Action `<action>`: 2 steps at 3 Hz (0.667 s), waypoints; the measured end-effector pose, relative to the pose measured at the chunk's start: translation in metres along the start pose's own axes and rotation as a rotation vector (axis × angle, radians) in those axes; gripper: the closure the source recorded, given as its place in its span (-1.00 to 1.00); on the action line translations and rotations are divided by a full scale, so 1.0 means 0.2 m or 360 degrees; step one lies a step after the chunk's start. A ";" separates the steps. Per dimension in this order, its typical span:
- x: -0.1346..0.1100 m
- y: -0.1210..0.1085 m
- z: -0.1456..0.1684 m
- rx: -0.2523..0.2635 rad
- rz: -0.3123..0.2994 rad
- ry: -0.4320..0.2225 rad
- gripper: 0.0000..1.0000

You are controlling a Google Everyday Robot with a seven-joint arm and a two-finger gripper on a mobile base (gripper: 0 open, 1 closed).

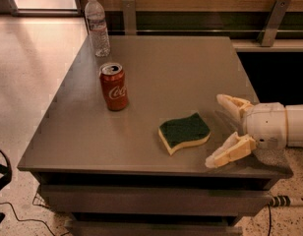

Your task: Move sponge near water bottle

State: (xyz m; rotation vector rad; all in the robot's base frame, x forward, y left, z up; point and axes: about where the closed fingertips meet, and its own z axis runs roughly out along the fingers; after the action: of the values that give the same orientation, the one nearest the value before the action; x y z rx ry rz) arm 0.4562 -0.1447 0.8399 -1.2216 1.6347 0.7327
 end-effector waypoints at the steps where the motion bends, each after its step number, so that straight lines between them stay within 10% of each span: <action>1: 0.02 0.00 0.07 -0.0039 0.0010 0.0012 -1.00; 2: 0.05 0.00 0.11 -0.0058 0.0024 0.0017 -1.00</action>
Offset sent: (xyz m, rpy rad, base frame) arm 0.0089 0.0147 -0.0320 0.0002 0.0487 0.0249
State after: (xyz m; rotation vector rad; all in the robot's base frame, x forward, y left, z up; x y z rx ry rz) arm 0.4628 -0.1300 0.8220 -1.2417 1.6474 0.7697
